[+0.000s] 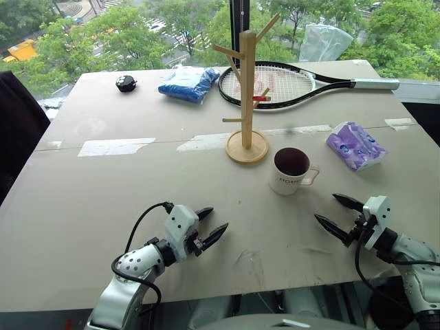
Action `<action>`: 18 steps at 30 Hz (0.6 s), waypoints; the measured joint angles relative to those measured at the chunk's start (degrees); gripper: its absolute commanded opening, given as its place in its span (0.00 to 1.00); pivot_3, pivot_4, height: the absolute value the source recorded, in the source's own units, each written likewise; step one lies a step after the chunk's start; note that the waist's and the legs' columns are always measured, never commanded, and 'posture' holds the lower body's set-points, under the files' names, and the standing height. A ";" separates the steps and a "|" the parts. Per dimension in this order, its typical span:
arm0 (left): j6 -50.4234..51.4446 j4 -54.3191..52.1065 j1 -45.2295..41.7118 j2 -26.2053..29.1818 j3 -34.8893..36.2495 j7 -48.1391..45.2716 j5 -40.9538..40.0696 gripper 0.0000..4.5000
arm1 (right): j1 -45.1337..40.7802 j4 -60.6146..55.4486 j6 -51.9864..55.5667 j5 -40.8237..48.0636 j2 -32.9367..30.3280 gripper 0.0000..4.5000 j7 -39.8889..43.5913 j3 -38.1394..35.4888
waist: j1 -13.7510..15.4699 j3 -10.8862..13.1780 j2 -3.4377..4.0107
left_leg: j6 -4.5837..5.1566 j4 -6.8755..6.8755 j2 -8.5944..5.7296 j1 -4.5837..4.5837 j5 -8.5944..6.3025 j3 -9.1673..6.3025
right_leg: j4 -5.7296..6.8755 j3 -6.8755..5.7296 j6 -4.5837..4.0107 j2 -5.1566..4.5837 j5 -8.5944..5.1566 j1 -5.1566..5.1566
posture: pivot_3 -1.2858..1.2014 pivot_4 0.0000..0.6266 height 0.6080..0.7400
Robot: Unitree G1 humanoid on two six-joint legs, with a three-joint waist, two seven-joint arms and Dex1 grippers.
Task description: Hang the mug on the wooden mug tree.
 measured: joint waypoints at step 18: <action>0.05 0.39 -0.77 -0.10 0.37 -1.10 -0.75 0.70 | 0.85 -1.36 0.73 -0.06 0.13 0.99 -1.67 0.01 | 0.03 0.00 0.00 | 0.00 0.00 0.00 0.00 0.00 0.00 | 0.00 -0.01 0.00 0.00 0.00 0.00 | 0.52 0.24 1.00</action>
